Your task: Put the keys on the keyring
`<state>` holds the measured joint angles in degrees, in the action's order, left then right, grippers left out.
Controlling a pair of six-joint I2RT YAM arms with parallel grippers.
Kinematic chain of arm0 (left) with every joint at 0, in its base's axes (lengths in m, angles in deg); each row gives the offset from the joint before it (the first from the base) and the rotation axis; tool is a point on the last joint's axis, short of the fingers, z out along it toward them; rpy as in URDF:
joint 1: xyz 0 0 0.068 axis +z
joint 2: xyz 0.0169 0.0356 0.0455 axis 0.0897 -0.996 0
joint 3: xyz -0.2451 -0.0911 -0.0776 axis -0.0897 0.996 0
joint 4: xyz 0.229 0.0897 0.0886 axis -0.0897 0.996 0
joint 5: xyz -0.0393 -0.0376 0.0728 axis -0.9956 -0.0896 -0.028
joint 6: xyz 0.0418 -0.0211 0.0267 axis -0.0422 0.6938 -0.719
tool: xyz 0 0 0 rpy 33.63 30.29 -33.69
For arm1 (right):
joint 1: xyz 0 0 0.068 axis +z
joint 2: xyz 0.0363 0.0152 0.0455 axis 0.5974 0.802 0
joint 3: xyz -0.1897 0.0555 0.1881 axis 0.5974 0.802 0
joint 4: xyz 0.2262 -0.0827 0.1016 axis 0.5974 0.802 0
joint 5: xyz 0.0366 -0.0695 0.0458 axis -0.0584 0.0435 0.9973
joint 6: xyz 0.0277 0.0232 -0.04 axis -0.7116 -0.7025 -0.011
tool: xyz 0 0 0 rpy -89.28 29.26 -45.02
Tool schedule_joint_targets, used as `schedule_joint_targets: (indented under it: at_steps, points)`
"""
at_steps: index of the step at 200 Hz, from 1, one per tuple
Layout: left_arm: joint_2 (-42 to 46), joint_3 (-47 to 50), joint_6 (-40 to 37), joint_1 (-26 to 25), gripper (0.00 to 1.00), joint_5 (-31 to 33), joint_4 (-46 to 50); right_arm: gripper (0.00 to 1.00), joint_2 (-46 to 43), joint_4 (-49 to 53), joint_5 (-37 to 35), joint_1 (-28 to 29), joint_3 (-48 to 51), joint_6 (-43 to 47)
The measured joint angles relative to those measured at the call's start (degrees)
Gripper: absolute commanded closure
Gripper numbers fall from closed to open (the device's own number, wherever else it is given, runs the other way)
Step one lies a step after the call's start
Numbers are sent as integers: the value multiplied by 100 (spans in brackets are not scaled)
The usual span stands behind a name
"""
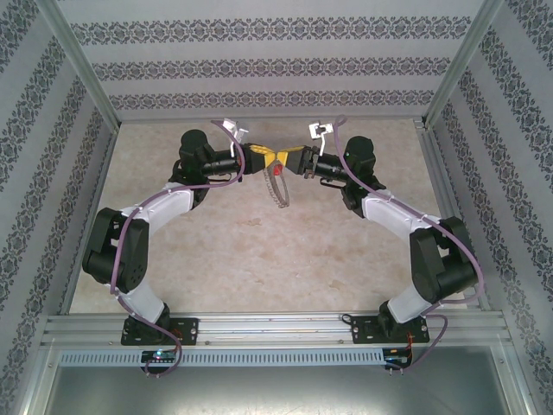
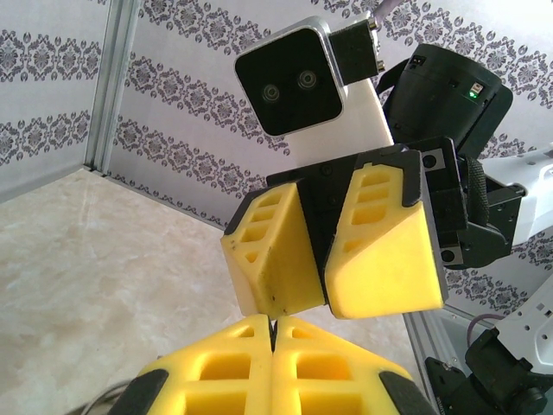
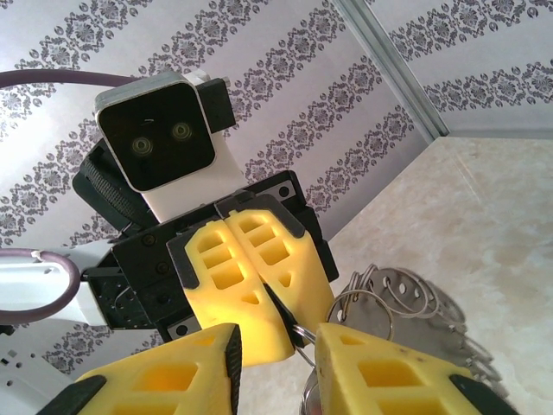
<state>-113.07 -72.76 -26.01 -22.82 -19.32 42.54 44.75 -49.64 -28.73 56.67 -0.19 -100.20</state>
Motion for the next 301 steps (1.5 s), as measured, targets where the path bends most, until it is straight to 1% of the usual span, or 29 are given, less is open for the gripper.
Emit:
schedule_joint_targets:
  at_steps: [49,111,154,183,270,301]
  points:
    - [0,0,2,4,100,-2,0,69,94,-107,-4,-2,0,-7]
    - [0,0,0,0,100,-7,-24,68,107,-229,0,-240,116,-142]
    - [0,0,2,0,100,-9,-24,69,111,-374,149,-162,116,-173]
    - [0,0,2,0,100,-9,-26,71,140,-424,236,-59,116,-175]
    - [0,0,7,0,100,-48,-26,75,269,-457,367,4,109,-175]
    - [0,0,17,0,100,-50,-26,81,321,-474,391,15,103,-192]
